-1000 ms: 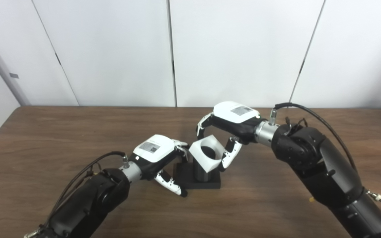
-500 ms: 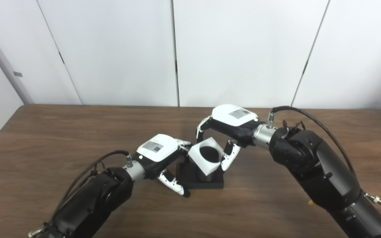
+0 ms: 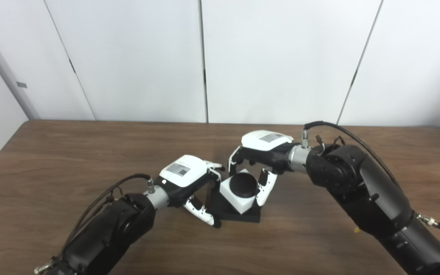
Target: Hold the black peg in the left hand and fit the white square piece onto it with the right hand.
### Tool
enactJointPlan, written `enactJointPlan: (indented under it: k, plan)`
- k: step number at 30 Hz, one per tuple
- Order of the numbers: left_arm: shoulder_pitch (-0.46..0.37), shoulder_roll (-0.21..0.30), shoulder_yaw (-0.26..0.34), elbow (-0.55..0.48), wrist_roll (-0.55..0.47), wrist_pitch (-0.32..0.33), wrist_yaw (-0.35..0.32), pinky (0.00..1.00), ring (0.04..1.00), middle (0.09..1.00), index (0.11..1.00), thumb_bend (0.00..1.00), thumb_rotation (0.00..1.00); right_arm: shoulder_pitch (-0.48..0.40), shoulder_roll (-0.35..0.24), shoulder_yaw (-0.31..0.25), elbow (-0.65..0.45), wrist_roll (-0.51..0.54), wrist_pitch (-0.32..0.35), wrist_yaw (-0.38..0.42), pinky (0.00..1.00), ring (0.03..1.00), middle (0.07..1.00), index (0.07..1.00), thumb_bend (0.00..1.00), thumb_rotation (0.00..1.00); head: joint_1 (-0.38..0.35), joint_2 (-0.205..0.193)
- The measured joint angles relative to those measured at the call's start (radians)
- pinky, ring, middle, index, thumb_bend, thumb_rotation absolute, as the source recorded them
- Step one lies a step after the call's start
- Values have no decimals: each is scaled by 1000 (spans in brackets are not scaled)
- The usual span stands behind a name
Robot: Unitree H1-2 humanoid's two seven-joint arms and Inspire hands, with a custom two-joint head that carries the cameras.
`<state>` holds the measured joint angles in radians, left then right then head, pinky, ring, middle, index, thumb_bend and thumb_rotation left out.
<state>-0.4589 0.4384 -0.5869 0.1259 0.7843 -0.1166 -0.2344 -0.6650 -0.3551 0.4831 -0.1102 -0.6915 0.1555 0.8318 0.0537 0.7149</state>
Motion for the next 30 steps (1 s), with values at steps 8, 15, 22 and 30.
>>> enactJointPlan:
  k: [8,15,22,30]
  plan:
    - [0,0,0,0,0,0,0,739,854,873,487,521,78,4,-1,-1,0,5,12,12,709,859,880,816,902,231,0,0]
    - [0,-1,0,0,0,0,0,742,856,873,487,522,78,4,-8,-7,0,6,14,15,706,854,876,812,905,220,0,0]
    - [0,-1,0,0,0,0,1,737,859,874,487,522,77,10,-14,-49,-28,10,15,3,729,857,862,800,862,172,-6,-2]
    - [1,0,0,0,1,0,3,721,845,869,486,521,78,20,-63,-160,-66,44,28,-41,712,841,859,781,752,202,-14,-3]
